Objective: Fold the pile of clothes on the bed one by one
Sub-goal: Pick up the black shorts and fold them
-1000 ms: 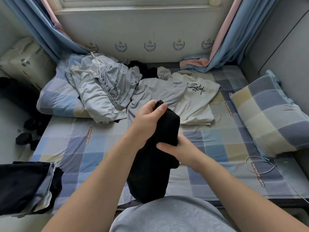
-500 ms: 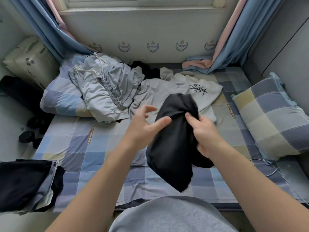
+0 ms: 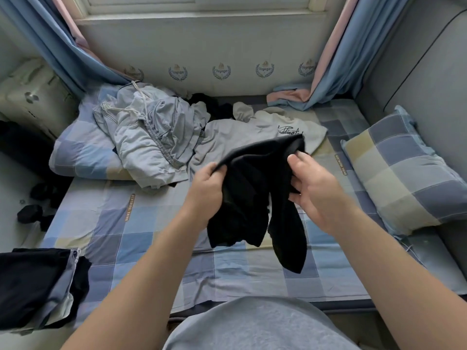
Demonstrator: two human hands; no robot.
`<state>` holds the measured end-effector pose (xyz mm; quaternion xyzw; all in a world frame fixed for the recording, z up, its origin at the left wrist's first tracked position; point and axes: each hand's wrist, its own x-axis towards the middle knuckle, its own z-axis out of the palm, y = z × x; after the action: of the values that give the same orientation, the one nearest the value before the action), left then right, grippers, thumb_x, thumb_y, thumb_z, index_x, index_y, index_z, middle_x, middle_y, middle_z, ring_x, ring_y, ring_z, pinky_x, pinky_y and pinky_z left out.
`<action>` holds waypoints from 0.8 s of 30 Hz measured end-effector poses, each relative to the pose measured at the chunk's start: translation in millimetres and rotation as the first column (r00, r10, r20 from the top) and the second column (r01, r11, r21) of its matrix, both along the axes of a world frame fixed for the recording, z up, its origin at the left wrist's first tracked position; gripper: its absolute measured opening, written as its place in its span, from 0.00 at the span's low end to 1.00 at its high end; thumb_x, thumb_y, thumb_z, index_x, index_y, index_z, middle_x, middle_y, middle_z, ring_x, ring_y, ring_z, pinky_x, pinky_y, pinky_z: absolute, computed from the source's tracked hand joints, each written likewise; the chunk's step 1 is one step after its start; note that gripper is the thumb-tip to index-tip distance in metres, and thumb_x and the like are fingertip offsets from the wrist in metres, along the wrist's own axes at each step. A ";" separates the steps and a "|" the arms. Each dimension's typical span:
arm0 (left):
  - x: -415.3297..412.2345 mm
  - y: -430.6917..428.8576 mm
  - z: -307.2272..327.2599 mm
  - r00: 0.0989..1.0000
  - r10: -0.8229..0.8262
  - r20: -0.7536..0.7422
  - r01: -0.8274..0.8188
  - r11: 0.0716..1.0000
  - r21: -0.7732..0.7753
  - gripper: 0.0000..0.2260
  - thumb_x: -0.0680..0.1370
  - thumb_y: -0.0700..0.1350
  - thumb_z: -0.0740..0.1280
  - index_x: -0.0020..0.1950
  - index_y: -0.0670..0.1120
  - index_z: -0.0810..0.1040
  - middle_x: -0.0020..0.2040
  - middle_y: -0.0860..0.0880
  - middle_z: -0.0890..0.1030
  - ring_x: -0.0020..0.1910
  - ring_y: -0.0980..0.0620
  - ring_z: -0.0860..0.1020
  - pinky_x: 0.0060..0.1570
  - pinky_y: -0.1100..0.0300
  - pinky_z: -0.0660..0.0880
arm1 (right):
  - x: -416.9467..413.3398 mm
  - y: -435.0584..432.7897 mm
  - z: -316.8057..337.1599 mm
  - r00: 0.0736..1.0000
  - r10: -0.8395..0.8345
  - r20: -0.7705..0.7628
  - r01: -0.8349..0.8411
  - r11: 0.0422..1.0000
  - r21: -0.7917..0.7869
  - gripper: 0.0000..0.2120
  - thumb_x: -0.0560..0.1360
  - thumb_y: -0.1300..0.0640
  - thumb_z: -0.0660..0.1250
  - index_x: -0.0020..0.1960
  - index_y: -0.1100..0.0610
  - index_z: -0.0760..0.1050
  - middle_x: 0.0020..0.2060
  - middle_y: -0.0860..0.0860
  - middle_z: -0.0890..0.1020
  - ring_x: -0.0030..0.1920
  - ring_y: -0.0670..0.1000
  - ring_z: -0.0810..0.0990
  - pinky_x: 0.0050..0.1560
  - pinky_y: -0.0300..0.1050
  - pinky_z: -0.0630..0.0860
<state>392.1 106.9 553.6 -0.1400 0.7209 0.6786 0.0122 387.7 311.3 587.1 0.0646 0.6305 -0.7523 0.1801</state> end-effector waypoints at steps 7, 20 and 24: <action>-11.1 11.3 17.1 0.995 0.058 0.086 -0.072 0.984 0.164 0.11 0.85 0.40 0.60 0.46 0.45 0.78 0.37 0.50 0.77 0.36 0.54 0.74 0.34 0.69 0.72 | 35.8 -16.4 -25.8 0.895 0.442 -0.055 -0.412 0.868 0.276 0.46 0.70 0.46 0.78 0.79 0.38 0.55 0.68 0.39 0.74 0.64 0.36 0.75 0.61 0.35 0.75; -9.7 -4.6 9.3 0.950 0.141 0.279 -0.254 0.869 0.424 0.15 0.83 0.55 0.63 0.60 0.44 0.76 0.55 0.46 0.83 0.51 0.46 0.82 0.57 0.46 0.79 | 4.6 -24.2 -35.3 0.995 0.091 -0.044 -0.081 0.979 0.189 0.04 0.79 0.65 0.65 0.51 0.61 0.79 0.43 0.57 0.84 0.45 0.54 0.81 0.47 0.50 0.76; 3.5 -11.5 11.0 0.960 -0.239 0.144 0.188 0.935 0.299 0.27 0.74 0.63 0.70 0.68 0.48 0.77 0.62 0.45 0.83 0.60 0.45 0.81 0.57 0.47 0.76 | -9.2 -15.3 -11.6 0.983 0.071 0.167 -0.060 0.996 -0.071 0.15 0.80 0.57 0.66 0.62 0.65 0.77 0.56 0.61 0.84 0.50 0.55 0.83 0.46 0.46 0.83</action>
<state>395.6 95.4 564.6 -0.1174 0.6236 0.7538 0.1704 378.5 296.0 575.5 0.1013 0.5896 -0.7581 0.2596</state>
